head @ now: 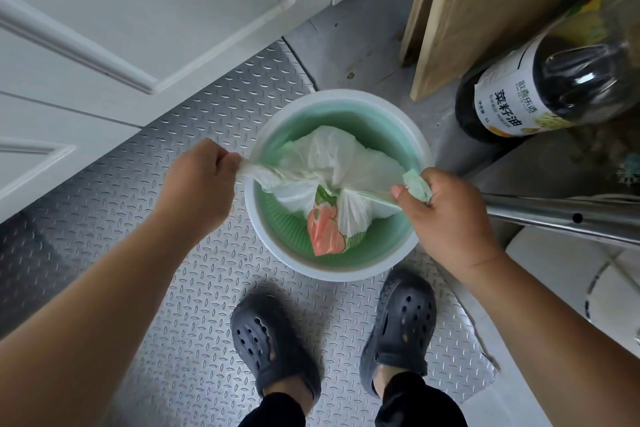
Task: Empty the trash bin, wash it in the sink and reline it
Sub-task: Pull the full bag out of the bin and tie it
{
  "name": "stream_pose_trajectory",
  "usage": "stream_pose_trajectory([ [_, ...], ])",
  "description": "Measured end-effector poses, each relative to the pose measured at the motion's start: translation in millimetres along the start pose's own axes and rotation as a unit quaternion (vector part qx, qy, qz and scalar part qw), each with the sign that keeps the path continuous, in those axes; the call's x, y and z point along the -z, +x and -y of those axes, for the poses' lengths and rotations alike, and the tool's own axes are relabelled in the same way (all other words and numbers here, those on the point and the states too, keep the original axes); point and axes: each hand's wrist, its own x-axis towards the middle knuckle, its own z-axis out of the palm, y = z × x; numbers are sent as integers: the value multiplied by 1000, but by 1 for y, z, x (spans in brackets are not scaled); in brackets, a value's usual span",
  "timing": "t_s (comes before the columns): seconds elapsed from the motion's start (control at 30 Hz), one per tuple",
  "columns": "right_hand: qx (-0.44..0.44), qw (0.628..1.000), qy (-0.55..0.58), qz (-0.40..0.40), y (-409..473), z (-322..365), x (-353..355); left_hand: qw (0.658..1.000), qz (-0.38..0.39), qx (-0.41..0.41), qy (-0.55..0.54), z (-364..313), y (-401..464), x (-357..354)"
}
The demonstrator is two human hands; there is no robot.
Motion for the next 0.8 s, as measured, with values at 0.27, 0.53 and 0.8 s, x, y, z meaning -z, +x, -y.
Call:
stream_pose_trajectory([
  [0.27, 108, 994, 28, 18, 30, 50, 3, 947, 33, 8, -319, -43, -3, 10],
  [0.53, 134, 972, -18, 194, 53, 96, -46, 947, 76, 11, -313, -67, -9, 8],
  [0.8, 105, 980, -55, 158, 43, 93, -39, 961, 66, 64, -262, -52, -24, 16],
])
